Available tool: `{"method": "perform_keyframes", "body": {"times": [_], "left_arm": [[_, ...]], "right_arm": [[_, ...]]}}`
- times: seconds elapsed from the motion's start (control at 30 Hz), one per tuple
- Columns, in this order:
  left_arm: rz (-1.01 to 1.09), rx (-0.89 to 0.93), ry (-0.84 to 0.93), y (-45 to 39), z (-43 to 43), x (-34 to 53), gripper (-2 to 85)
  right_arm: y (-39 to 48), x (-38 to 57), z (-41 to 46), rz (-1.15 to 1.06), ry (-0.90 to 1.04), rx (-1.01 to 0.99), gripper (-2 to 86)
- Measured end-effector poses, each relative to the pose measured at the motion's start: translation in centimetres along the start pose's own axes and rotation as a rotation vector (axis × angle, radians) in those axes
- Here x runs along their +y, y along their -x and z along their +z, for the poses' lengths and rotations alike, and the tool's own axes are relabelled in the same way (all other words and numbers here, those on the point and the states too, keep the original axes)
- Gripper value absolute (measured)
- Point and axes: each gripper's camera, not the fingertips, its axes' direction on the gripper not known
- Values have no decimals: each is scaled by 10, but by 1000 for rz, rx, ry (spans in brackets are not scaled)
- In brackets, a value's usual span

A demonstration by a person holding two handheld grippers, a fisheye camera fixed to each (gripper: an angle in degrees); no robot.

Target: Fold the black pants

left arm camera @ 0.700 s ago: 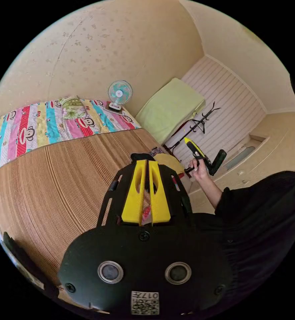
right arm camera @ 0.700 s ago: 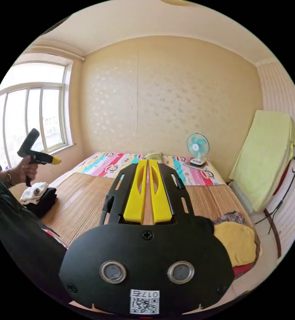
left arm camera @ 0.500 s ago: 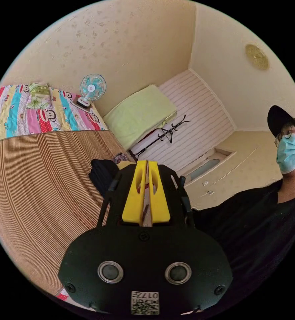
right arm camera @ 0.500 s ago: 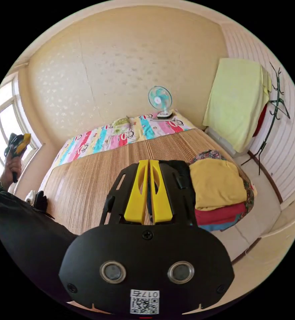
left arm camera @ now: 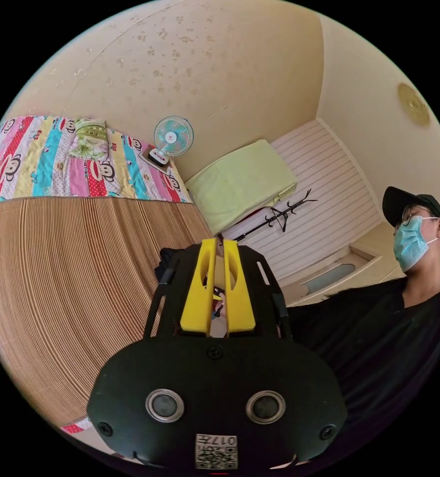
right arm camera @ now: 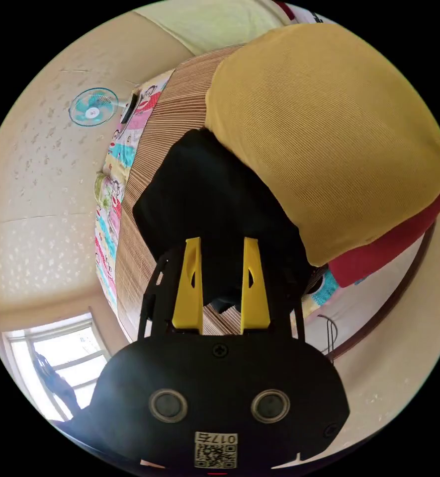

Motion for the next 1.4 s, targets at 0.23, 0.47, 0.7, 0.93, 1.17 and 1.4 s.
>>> {"method": "perform_keyframes", "body": {"times": [0.23, 0.47, 0.7, 0.93, 1.17, 1.4], "left_arm": [[-19, -84, 40, 31, 25, 17, 32], [32, 39, 115, 47, 90, 21, 41], [164, -113, 222, 49, 130, 41, 51], [194, -42, 319, 65, 195, 73, 82], [257, -86, 296, 65, 213, 110, 89], [346, -192, 349, 58, 239, 159, 95]], "right_arm": [[196, -7, 16, -555, 138, -547, 20], [263, 48, -6, -760, 282, -638, 61], [102, 78, -74, -238, 57, -88, 98], [-2, 121, -86, 209, -22, -308, 103], [6, 138, -68, 179, -40, -339, 111], [107, 140, -86, -259, -65, -1013, 34]]}}
